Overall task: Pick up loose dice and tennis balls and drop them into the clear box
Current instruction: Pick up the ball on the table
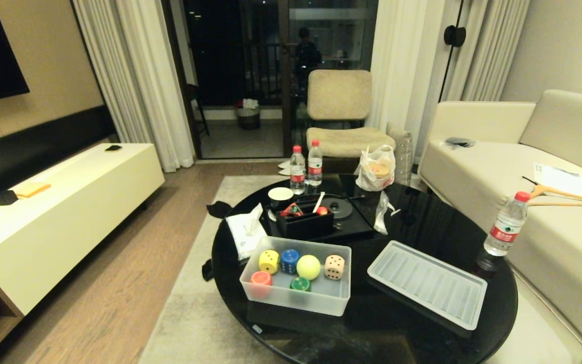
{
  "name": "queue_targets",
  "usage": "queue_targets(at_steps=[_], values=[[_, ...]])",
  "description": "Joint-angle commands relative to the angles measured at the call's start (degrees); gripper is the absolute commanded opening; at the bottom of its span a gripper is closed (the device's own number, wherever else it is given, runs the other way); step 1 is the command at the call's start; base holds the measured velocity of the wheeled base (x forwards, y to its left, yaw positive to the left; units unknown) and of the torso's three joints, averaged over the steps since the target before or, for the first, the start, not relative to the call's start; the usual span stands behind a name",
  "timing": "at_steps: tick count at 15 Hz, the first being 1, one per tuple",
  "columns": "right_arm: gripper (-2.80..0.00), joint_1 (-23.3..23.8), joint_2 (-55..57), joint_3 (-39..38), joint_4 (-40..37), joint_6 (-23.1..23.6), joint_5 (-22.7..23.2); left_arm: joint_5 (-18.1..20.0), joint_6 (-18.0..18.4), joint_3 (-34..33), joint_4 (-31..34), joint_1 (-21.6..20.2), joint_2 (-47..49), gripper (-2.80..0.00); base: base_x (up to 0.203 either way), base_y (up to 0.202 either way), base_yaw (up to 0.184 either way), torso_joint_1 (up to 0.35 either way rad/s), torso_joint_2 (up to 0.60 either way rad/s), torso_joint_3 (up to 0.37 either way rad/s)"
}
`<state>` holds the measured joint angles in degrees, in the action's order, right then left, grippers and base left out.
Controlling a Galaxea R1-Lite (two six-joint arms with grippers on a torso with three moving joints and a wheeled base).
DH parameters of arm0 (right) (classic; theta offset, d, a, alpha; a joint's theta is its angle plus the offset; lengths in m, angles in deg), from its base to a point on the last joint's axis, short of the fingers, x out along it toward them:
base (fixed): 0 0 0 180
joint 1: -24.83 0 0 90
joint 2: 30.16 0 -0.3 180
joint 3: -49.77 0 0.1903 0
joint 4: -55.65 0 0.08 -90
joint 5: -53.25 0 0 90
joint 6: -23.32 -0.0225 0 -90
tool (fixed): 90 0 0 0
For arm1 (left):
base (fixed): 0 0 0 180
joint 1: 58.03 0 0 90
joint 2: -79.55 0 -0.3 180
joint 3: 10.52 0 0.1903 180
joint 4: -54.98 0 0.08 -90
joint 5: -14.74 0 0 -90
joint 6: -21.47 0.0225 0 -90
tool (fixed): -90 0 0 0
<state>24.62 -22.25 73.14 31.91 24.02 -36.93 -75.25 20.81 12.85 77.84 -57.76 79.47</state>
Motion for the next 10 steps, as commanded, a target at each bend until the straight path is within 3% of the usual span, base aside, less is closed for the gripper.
queue_targets(at_steps=[1,10], values=[[-2.8,-0.15,-7.15,-0.09,0.05,-0.07,0.0,-0.01,-0.04,0.0,-0.02,0.0,0.07,-2.8,0.0,0.0,0.0,0.0,0.0,0.0],[-2.8,-0.13,-7.91,-0.09,0.02,-1.76,-0.26,-0.01,0.04,0.0,-0.02,0.0,0.07,-2.8,0.0,0.0,0.0,0.0,0.0,0.0]])
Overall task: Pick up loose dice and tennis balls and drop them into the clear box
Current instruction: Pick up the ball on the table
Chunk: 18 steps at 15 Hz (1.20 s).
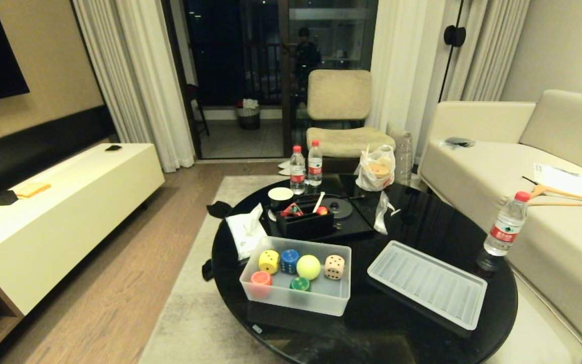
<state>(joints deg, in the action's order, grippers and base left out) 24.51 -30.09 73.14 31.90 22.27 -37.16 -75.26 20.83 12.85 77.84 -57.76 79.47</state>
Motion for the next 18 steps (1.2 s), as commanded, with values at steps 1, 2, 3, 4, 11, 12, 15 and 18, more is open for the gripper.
queue_targets(at_steps=[1,2,3,4,11,12,15,18], values=[[-2.8,-0.02,-0.07,-0.09,0.03,-0.01,-0.03,0.0,0.01,0.0,-0.02,0.0,0.07,-2.8,0.0,0.0,0.0,0.0,0.0,0.0],[-2.8,-0.02,-0.07,-0.09,0.03,-0.01,-0.03,0.0,0.02,0.0,-0.02,0.0,0.07,-2.8,0.0,0.0,0.0,0.0,0.0,0.0],[-2.8,-0.02,-0.07,-0.09,0.03,-0.01,-0.03,0.0,0.0,0.0,-0.02,0.0,0.07,-2.8,0.0,0.0,0.0,0.0,0.0,0.0],[-2.8,-0.02,-0.07,-0.09,0.03,-0.01,-0.03,0.0,0.02,0.0,-0.02,0.0,0.07,-2.8,0.0,0.0,0.0,0.0,0.0,0.0],[-2.8,-0.02,-0.07,-0.09,0.03,-0.01,-0.03,0.0,-0.16,0.0,-0.02,0.0,0.07,-2.8,0.0,0.0,0.0,0.0,0.0,0.0],[-2.8,-0.02,-0.07,-0.09,0.03,-0.01,-0.03,0.0,-0.16,0.0,-0.02,0.0,0.07,-2.8,0.0,0.0,0.0,0.0,0.0,0.0],[-2.8,-0.02,-0.07,-0.09,0.03,-0.1,-0.03,0.0,-0.16,0.0,-0.02,0.0,0.07,-2.8,0.0,0.0,0.0,0.0,0.0,0.0],[-2.8,-0.02,-0.07,-0.09,0.03,-0.1,-0.03,0.0,-0.16,0.0,-0.02,0.0,0.07,-2.8,0.0,0.0,0.0,0.0,0.0,0.0]])
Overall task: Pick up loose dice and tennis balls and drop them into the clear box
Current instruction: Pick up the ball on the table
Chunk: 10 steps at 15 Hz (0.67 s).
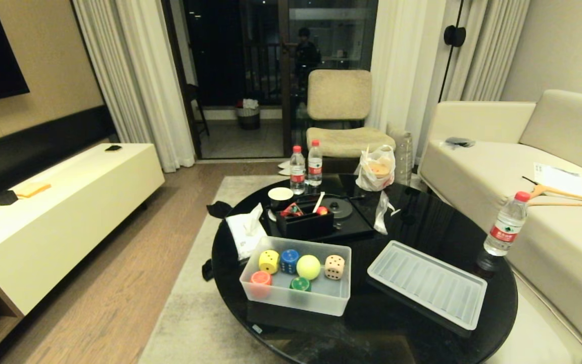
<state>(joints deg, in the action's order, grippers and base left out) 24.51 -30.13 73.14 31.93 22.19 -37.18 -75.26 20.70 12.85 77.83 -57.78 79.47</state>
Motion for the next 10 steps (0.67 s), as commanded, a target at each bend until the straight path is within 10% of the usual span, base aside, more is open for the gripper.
queue_targets(at_steps=[1,10], values=[[-2.8,-0.02,-0.02,-0.09,0.0,-0.02,-0.01,0.0,-0.02,0.0,-0.01,0.02,0.0,-2.8,0.0,0.0,0.0,0.0,0.0,0.0],[-2.8,-0.02,-0.02,-0.09,0.0,-0.02,-0.01,0.0,-0.11,0.0,-0.01,0.02,0.07,-2.8,0.0,0.006,0.0,0.001,0.0,0.0]])
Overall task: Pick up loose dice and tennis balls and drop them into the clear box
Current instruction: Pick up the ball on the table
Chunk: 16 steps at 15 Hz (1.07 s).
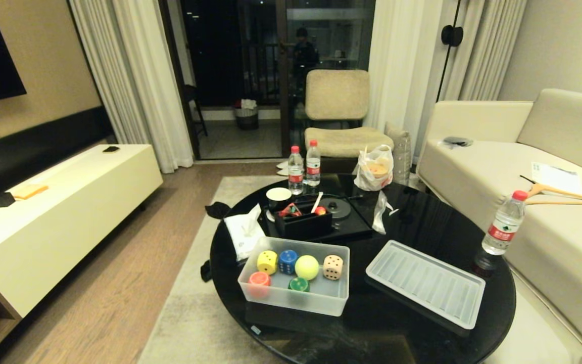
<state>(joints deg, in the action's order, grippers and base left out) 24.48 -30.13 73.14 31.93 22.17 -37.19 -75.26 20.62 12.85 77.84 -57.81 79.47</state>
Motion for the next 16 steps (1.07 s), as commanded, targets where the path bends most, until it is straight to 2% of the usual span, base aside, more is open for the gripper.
queue_targets(at_steps=[1,16], values=[[-2.8,0.0,-0.02,-0.09,0.0,0.0,0.0,0.0,-0.04,0.0,-0.02,0.04,0.07,-2.8,0.002,0.085,0.011,0.007,0.0,0.002],[-2.8,0.0,-0.02,-0.09,0.0,0.0,0.0,0.0,-0.03,0.0,-0.02,0.04,0.07,-2.8,0.0,0.18,0.0,0.002,0.0,0.001]])
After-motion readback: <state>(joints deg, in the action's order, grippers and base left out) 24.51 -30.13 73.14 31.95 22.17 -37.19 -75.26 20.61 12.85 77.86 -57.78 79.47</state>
